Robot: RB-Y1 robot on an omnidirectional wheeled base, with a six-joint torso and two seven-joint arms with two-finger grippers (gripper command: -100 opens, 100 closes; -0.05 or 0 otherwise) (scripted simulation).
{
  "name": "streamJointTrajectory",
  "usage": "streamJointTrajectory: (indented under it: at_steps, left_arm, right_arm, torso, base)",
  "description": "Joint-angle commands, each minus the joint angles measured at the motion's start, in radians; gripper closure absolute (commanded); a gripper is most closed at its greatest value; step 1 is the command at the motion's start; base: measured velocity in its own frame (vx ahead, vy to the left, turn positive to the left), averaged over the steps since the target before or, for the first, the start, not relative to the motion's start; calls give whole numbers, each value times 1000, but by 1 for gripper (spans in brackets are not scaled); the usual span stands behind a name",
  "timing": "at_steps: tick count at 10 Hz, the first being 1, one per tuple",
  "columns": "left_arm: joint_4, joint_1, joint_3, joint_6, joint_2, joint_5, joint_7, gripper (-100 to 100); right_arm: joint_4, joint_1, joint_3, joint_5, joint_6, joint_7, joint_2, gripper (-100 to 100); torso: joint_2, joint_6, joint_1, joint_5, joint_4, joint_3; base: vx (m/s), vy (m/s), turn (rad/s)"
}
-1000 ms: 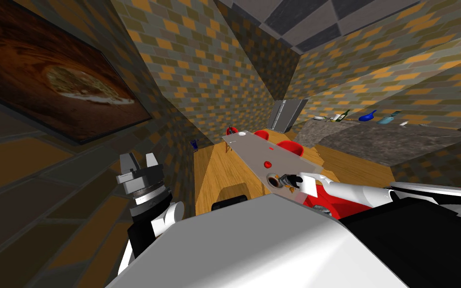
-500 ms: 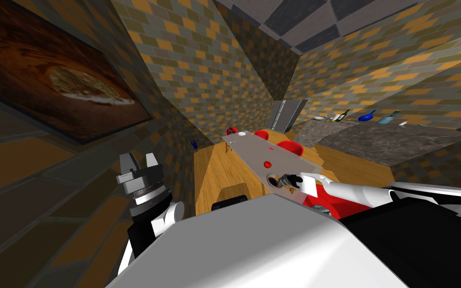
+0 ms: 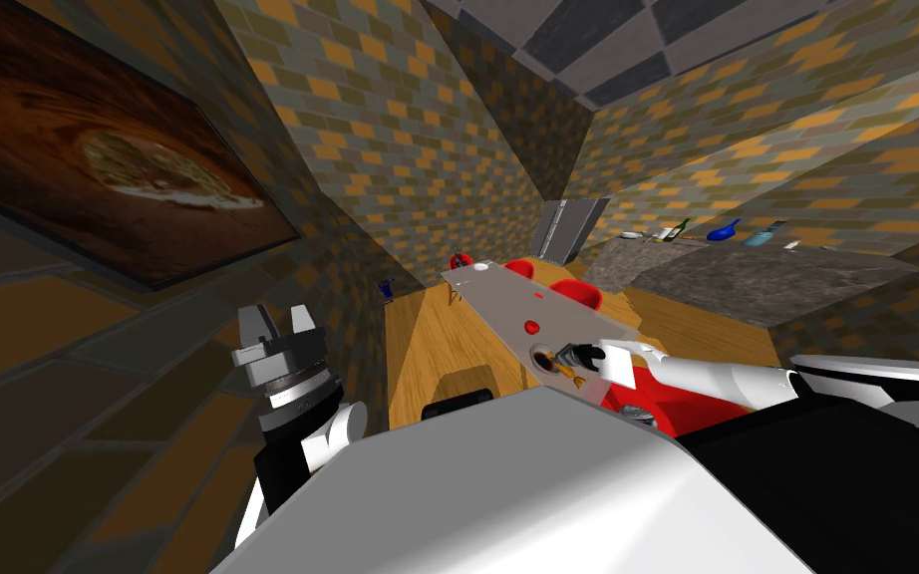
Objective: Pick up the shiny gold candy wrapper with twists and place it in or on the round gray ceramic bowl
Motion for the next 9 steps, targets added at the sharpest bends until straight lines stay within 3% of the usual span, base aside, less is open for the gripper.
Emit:
streamJointTrajectory:
  at_steps: [1,5,6,7,9]
  left_arm:
    - [0,0,0,0,0,0,0,0]
    - [0,0,0,0,0,0,0,0]
    - [0,0,0,0,0,0,0,0]
    - [0,0,0,0,0,0,0,0]
    - [0,0,0,0,0,0,0,0]
  right_arm:
    - [-38,-10,5,-34,4,6,-44,-100]
    - [-104,-20,8,-82,14,12,-114,-100]
    - [-99,-8,1,-65,14,3,-105,-100]
    - [-101,-8,1,-67,13,3,-107,0]
    - [-101,-8,1,-67,13,3,-107,0]
  torso:
    - [0,0,0,0,0,0]
    - [0,0,0,0,0,0]
    - [0,0,0,0,0,0]
    - [0,0,0,0,0,0]
    - [0,0,0,0,0,0]
  base:
    - [3,-1,-62]
    - [2,0,-37]
    - [0,0,0]
    - [0,0,0]
    - [0,0,0]
